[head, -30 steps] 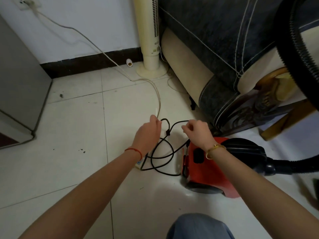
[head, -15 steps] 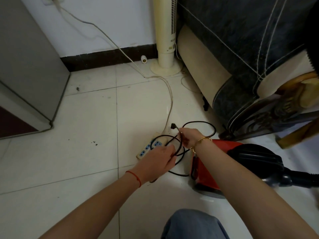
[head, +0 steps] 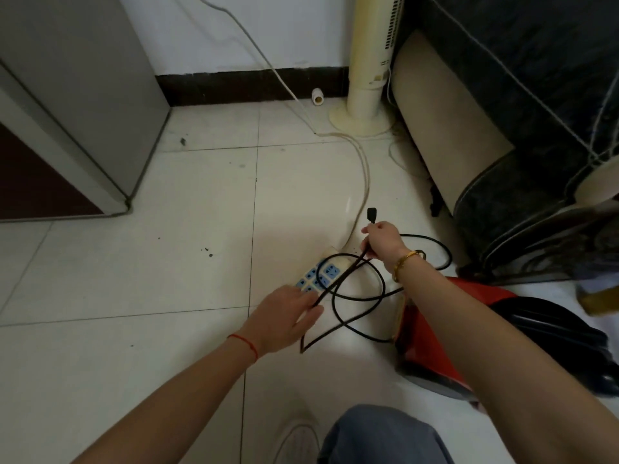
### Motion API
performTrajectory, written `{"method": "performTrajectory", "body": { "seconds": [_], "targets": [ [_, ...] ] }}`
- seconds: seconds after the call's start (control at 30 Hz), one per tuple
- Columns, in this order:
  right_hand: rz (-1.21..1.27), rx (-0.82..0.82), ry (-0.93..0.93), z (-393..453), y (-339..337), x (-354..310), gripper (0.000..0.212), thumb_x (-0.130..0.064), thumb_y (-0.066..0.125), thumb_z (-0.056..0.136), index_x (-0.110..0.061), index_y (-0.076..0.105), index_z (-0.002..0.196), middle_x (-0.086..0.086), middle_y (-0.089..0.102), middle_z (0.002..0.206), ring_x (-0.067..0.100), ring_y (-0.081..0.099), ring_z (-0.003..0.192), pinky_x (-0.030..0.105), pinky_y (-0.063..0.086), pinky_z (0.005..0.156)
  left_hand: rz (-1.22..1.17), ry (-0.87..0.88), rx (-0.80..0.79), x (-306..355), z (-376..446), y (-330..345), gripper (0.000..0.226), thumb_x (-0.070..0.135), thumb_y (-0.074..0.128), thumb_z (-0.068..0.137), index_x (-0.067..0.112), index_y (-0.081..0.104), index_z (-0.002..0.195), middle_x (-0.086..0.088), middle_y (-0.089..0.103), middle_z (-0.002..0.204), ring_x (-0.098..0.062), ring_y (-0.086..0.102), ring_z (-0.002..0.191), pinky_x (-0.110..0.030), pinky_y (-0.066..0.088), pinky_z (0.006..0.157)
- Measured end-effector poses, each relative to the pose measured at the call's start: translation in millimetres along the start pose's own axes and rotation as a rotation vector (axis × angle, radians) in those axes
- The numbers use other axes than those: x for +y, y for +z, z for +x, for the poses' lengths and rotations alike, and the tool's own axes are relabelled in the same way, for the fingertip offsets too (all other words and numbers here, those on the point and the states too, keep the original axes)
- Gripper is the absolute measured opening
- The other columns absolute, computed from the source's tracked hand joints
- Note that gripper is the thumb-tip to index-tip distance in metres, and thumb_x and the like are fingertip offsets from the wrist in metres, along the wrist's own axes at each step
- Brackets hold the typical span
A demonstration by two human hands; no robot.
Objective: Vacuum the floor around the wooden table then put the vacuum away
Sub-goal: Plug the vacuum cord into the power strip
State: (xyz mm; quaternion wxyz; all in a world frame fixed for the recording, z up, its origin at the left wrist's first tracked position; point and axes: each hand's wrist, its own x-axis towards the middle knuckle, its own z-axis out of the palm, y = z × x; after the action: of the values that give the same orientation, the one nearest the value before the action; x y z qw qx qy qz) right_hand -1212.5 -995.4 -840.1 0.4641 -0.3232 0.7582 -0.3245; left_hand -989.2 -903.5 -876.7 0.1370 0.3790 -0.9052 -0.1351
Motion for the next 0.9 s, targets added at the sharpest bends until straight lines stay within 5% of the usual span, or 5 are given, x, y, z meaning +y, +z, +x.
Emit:
{"method": "performTrajectory", "body": {
  "seconds": [0.17,0.33,0.43,0.7,0.9],
  "targets": [
    [-0.039,-0.076,-0.044,9,22,5,0.015,-0.006,0.040,0.095,-0.004,0.054,0.094,0.007,0.058,0.062,0.017,0.054,0.057,0.026,0.049,0.057,0.100,-0.091,0.061,-39,-28,18,0.048,0.034,0.018,0.103,0.014,0.060,0.091,0.001,0.054,0.067,-0.018,0.046,0.061,-0.031,0.042,0.059],
    [-0.411,-0.061,-0.236,12,33,15,0.020,-0.013,0.040,0.096,-0.007,0.057,0.104,0.012,0.065,0.093,0.029,0.062,0.085,0.040,0.053,0.081,0.214,0.024,-0.061,-73,-49,28,0.043,0.040,0.029,0.099,0.014,0.060,0.086,0.000,0.053,0.068,-0.020,0.046,0.065,-0.033,0.043,0.063],
    [-0.700,-0.112,-0.351,12,32,21,0.024,-0.012,0.038,0.096,-0.006,0.055,0.112,0.018,0.062,0.101,0.036,0.060,0.089,0.036,0.049,0.072,0.216,0.052,-0.037,-81,-50,20,0.044,0.034,0.026,0.101,0.013,0.059,0.081,0.000,0.050,0.066,-0.019,0.044,0.064,-0.031,0.039,0.063],
    [-0.822,-0.312,-0.386,6,50,39,0.032,-0.007,0.040,0.092,-0.019,0.054,0.118,0.015,0.062,0.099,0.027,0.057,0.077,0.034,0.047,0.065,0.091,-0.565,-0.133,-60,0,63,0.073,0.056,0.062,0.077,0.010,0.046,0.132,-0.003,0.053,0.117,-0.021,0.048,0.107,-0.031,0.041,0.092],
    [-0.845,-0.284,-0.489,10,59,52,0.029,-0.017,0.047,0.092,-0.024,0.061,0.115,0.005,0.066,0.110,0.023,0.061,0.088,0.032,0.049,0.070,0.085,-0.675,-0.158,-48,25,97,0.072,0.057,0.068,0.070,0.015,0.045,0.124,-0.002,0.048,0.118,-0.019,0.043,0.107,-0.028,0.037,0.090]
  ]
}}
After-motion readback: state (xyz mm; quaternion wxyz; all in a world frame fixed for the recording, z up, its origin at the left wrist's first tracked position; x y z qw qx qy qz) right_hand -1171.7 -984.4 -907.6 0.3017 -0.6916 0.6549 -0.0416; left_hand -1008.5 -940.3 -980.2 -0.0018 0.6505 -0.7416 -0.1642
